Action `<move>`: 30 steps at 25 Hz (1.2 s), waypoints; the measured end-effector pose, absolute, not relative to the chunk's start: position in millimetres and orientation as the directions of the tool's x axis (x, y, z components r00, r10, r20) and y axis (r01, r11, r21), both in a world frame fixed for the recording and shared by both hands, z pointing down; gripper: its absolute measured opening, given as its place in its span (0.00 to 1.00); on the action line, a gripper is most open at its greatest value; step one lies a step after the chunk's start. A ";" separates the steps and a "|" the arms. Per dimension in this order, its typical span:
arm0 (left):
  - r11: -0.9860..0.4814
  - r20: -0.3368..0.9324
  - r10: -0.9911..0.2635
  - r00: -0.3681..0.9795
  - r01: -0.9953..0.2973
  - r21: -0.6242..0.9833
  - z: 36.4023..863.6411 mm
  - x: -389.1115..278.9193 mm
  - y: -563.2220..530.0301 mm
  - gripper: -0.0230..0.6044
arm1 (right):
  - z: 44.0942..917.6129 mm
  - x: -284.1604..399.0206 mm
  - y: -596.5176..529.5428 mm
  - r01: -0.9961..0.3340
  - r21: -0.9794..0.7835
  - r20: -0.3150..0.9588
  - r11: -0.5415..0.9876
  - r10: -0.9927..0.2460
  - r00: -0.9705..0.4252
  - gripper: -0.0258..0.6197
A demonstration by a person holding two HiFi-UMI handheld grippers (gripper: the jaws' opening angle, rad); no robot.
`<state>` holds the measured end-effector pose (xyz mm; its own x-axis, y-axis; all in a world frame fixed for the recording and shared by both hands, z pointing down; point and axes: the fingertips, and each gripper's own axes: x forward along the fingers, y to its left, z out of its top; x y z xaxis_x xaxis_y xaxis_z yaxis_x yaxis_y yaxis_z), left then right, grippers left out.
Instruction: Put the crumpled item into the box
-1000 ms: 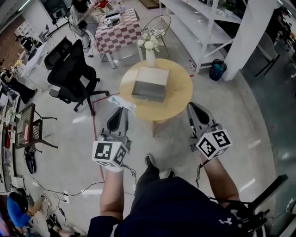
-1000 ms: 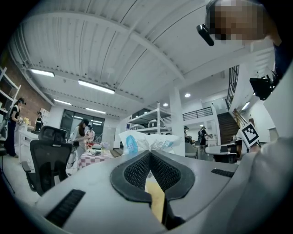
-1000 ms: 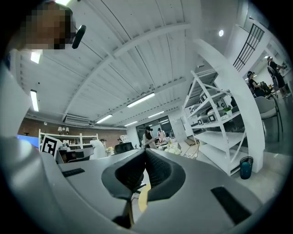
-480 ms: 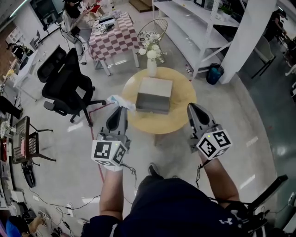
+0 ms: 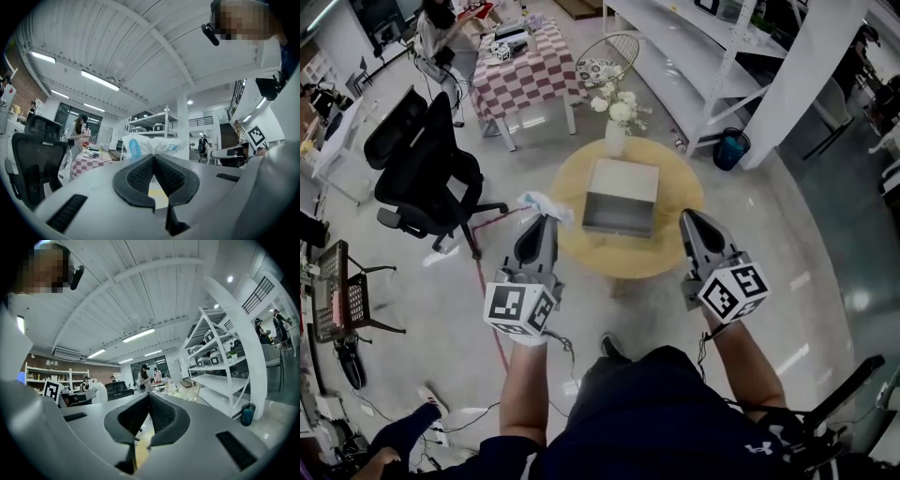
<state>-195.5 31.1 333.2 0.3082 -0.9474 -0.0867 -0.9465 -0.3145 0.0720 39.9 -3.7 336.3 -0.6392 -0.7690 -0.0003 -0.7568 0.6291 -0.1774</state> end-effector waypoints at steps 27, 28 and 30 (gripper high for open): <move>-0.265 -0.024 -0.964 0.264 -0.964 0.007 340.4 -210.8 -125.5 0.06 | 348.1 31.4 -167.3 -0.733 -0.240 -0.038 0.636 -0.761 -0.648 0.04; -0.262 -0.016 -0.965 0.262 -0.965 0.006 342.2 -209.5 -134.0 0.06 | 348.2 34.7 -177.2 -0.736 -0.241 -0.041 0.633 -0.764 -0.644 0.04; -0.256 -0.002 -0.967 0.256 -0.967 0.002 344.2 -206.9 -149.1 0.06 | 347.6 40.8 -194.9 -0.737 -0.247 -0.045 0.629 -0.767 -0.640 0.04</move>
